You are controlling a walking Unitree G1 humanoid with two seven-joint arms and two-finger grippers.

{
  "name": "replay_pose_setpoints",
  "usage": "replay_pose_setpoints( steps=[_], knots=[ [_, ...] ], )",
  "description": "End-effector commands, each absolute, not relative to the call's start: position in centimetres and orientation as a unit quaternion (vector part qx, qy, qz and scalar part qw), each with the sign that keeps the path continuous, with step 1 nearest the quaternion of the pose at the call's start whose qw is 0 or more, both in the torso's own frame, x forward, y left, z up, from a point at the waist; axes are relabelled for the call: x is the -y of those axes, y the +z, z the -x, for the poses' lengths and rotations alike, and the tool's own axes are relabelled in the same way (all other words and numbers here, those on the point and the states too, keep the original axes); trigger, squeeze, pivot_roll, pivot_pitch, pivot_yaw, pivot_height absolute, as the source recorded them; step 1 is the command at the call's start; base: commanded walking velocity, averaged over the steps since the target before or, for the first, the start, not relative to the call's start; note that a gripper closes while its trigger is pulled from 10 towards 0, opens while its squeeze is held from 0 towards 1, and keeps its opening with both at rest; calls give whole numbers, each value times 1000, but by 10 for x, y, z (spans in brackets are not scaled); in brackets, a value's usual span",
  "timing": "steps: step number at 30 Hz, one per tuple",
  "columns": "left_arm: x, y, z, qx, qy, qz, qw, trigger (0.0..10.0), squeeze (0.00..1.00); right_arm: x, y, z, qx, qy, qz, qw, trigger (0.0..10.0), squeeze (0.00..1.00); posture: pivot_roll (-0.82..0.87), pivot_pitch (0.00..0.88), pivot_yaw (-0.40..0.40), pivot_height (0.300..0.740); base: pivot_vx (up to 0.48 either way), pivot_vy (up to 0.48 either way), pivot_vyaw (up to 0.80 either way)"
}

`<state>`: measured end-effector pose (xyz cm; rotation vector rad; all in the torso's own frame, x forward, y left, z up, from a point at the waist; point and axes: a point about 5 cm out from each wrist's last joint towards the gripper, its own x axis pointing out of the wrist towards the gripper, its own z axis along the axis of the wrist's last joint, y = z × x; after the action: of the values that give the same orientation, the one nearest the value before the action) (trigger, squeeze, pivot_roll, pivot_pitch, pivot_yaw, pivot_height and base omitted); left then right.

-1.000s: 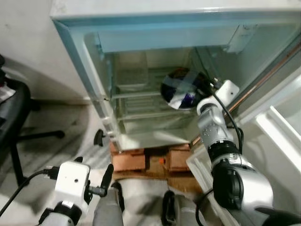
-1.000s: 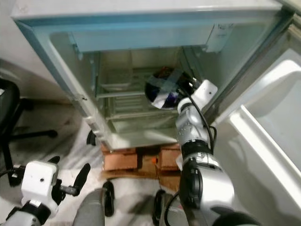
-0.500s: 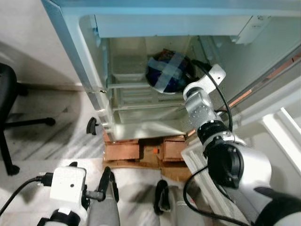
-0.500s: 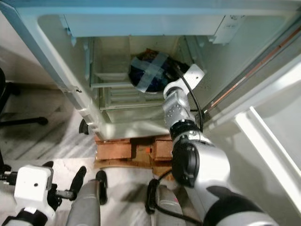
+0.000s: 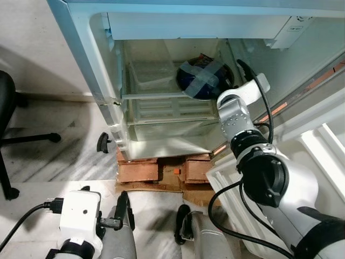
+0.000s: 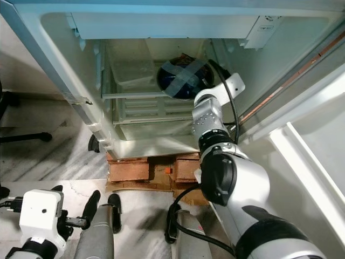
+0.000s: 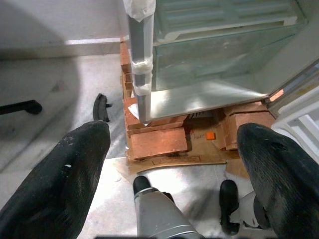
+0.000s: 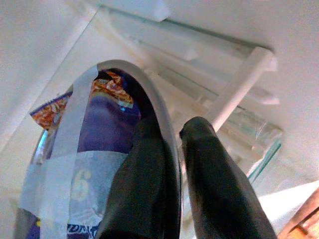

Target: Restocking fridge

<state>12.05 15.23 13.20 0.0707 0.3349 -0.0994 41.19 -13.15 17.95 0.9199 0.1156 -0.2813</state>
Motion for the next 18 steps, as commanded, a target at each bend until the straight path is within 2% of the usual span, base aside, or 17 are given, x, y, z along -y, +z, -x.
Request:
replay_pose_setpoints(
  steps=[1,8,12,18],
  knots=[
    [-151,127,-118,-184,-45,-35,981,10000,0,140,179,-412,-51,-149,-463,872,10000,1000,362,360,-143,740,0,0,0],
    [-151,124,-121,-183,-42,-34,982,10000,0,138,176,-411,-57,-150,-487,859,10000,1000,355,350,-147,740,0,0,0],
    [-151,123,-129,-175,-40,-31,983,10000,0,123,187,-415,-45,-85,-564,820,10000,1000,349,324,-149,740,0,0,0],
    [-153,123,-138,-164,-34,-31,985,10000,0,106,188,-415,-53,-27,-574,816,10000,1000,342,307,-157,740,0,0,0]
  ],
)
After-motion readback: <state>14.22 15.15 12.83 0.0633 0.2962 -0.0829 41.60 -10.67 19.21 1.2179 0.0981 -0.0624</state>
